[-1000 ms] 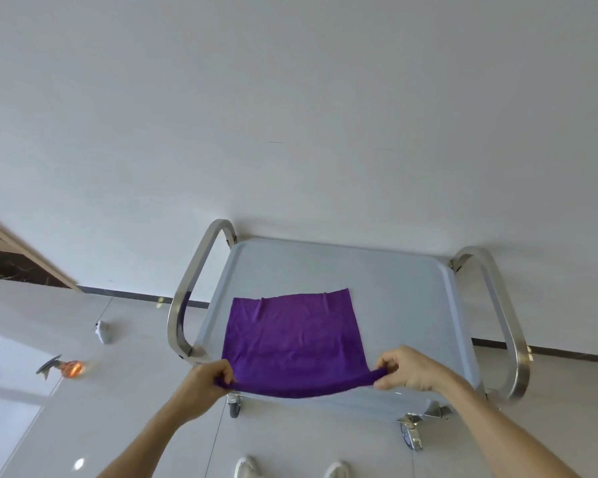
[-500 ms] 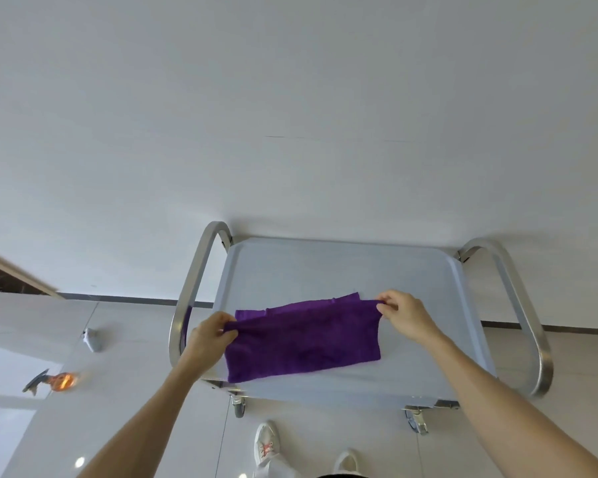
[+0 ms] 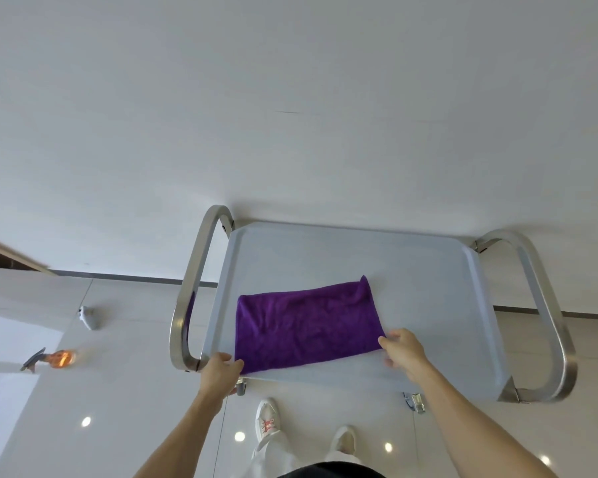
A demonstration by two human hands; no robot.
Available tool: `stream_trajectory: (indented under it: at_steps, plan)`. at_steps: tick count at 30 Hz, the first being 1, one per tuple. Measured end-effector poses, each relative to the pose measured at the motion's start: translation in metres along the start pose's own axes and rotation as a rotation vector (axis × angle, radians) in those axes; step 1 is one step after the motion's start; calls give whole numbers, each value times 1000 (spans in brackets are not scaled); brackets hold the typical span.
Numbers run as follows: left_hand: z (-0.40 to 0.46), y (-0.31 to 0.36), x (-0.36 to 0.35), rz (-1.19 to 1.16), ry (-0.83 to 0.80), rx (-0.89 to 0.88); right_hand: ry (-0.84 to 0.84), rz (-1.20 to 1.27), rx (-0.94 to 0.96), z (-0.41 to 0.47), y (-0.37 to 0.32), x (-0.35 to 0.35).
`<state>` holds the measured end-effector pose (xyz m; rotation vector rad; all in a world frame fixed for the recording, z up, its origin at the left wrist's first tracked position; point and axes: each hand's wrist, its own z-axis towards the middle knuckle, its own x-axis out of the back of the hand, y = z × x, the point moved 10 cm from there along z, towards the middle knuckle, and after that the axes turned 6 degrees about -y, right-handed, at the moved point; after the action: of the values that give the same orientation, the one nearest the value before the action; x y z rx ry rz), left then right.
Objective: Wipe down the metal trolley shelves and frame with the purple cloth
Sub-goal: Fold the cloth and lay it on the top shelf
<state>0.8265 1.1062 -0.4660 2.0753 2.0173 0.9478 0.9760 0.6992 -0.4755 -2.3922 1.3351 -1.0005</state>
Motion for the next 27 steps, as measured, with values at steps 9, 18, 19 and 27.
stream_trajectory:
  at_steps: [9,18,19,27]
  plan:
    - [6,0,-23,-27,-93,90,-15,202,-137,7,10,-19]
    - [-13,90,30,-417,-52,-172,-121,582,54,-21,-88,29]
    - [-17,108,41,-464,-47,-217,-139,643,83,-26,-107,31]
    - [-56,245,164,-814,-108,-576,-282,905,384,-84,-266,40]
